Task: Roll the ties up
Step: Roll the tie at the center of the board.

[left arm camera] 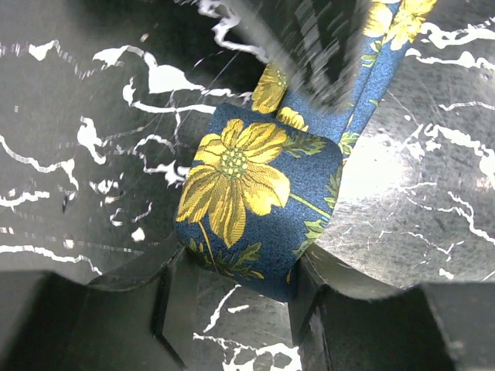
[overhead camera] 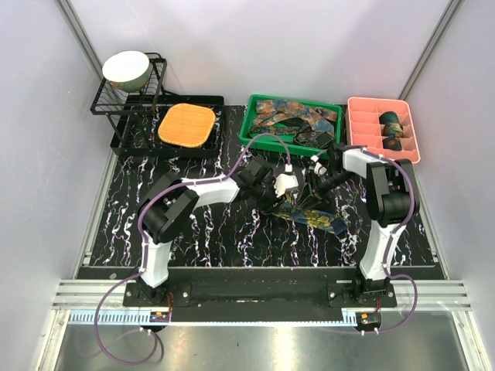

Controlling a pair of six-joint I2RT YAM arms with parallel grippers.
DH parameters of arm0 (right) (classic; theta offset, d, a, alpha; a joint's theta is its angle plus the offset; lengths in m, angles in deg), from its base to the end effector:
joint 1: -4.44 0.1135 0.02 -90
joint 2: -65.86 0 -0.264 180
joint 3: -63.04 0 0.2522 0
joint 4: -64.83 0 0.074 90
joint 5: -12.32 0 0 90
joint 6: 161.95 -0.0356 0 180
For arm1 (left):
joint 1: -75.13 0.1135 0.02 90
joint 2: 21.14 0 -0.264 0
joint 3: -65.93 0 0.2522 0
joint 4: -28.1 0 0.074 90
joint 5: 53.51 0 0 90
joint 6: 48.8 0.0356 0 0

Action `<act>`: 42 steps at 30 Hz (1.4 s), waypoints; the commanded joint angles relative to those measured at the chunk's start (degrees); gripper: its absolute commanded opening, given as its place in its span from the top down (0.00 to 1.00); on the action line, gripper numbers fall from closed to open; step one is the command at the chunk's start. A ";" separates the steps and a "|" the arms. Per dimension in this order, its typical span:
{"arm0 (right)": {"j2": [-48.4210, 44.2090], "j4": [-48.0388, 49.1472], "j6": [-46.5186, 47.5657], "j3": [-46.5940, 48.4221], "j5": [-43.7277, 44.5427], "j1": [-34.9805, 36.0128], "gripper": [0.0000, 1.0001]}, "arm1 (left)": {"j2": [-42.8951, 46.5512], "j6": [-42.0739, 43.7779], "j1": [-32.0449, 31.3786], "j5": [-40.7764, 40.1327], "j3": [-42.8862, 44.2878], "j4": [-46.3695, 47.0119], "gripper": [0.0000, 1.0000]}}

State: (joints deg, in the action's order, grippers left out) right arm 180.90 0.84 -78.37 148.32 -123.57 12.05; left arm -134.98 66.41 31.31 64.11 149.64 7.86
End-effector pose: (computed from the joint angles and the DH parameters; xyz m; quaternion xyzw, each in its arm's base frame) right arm 0.3378 0.0709 0.1289 -0.0032 -0.9205 -0.3830 0.0775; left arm 0.2859 -0.2973 0.1471 0.5843 0.7069 -0.2748 0.2885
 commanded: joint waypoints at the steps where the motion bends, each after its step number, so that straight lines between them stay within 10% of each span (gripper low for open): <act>1: -4.92 -3.81 1.85 1.60 0.54 -0.32 0.65 | -4.54 -5.69 1.62 -9.07 -0.35 -9.69 1.00; 32: 11.43 3.74 -0.62 5.29 13.37 0.03 0.93 | 3.36 -7.46 6.11 7.09 9.76 -7.32 1.00; 42: 12.05 4.01 -1.58 6.08 13.81 0.03 0.94 | 5.30 7.39 5.49 3.42 1.68 -15.83 1.00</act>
State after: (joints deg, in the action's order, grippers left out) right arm 189.23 1.23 -79.72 154.71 -120.23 12.23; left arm -132.79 65.93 36.58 70.38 153.77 -1.47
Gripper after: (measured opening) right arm 0.059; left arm 0.430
